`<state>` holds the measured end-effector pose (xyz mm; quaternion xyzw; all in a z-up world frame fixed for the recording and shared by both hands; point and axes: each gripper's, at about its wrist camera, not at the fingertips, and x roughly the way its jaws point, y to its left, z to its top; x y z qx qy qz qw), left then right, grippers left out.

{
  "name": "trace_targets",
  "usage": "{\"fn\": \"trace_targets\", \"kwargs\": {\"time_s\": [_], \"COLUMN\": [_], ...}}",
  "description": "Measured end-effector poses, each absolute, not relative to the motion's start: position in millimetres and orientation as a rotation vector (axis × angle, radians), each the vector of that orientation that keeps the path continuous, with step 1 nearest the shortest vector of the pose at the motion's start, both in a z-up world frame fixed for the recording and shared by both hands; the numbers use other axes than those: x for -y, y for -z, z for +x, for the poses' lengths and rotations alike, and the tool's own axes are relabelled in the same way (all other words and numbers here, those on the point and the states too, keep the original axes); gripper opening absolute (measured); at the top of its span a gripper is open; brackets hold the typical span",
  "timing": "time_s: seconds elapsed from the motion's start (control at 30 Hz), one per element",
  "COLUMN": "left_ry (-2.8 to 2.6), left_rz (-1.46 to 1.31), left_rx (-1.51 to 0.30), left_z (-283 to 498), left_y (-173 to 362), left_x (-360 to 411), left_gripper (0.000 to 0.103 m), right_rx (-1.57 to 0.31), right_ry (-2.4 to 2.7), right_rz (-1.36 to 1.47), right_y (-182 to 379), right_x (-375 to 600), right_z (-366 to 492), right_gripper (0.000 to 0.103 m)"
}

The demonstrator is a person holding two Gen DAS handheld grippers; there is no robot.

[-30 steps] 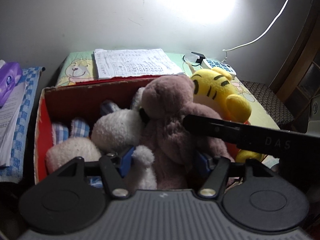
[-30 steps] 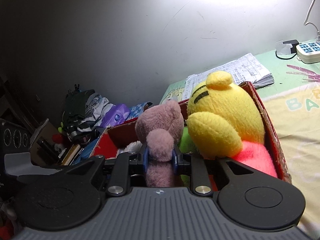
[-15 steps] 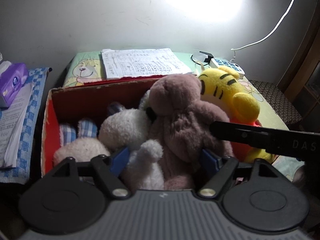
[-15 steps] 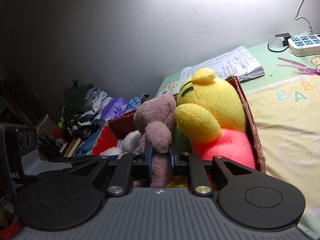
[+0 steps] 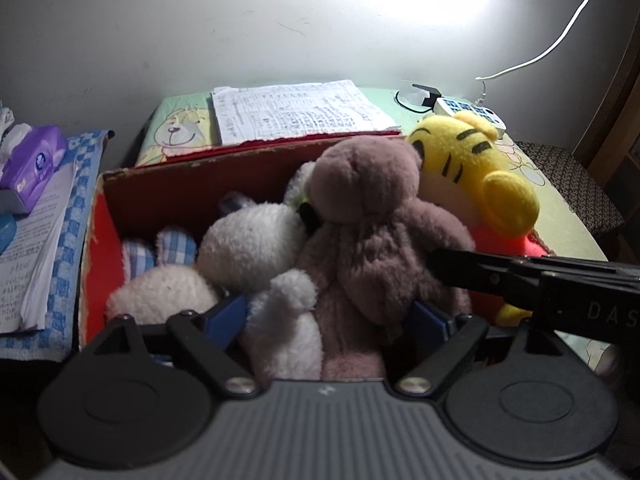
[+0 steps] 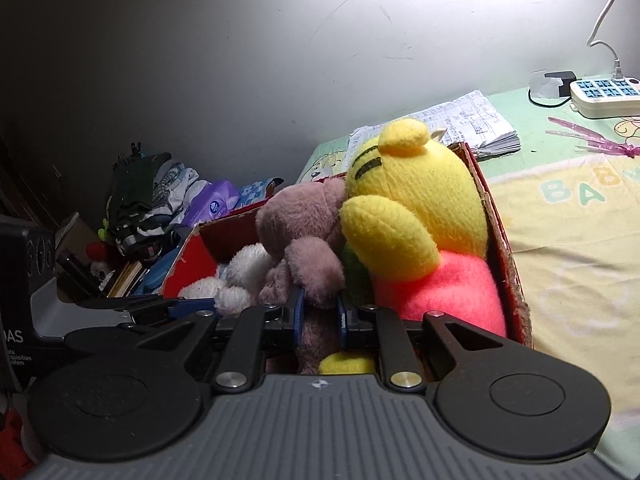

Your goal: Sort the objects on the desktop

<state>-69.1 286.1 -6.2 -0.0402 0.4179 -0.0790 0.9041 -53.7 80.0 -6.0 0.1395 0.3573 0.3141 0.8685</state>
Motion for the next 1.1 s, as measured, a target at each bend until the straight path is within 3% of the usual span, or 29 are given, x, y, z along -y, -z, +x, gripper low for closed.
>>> {"fn": "trace_targets", "kwargs": {"time_s": [0.2,0.47,0.8,1.1], "left_ry": [0.123,0.062,0.072,0.059], "left_rz": [-0.056,0.012,-0.167,-0.155], "left_rx": [-0.895,-0.911,-1.056,-1.057], "left_z": [-67.1,-68.9,-57.9,-57.2], "left_y": [11.3,16.7,34.5,36.3], "left_x": [-277.9,-263.9,-281.6,-280.7], "left_gripper": [0.099,0.099,0.102,0.102], "right_rx": [-0.745,-0.713,-0.701,-0.702], "right_ry": [-0.641,-0.619,-0.615,-0.617], "right_rz": [0.289,0.236,0.238,0.235], "right_y": [6.3,5.3,6.2,6.3], "right_x": [-75.0,-78.6,-76.5,-76.3], "right_z": [-58.7,-65.4,-66.6,-65.8], "right_gripper": [0.015,0.017,0.017,0.018]}}
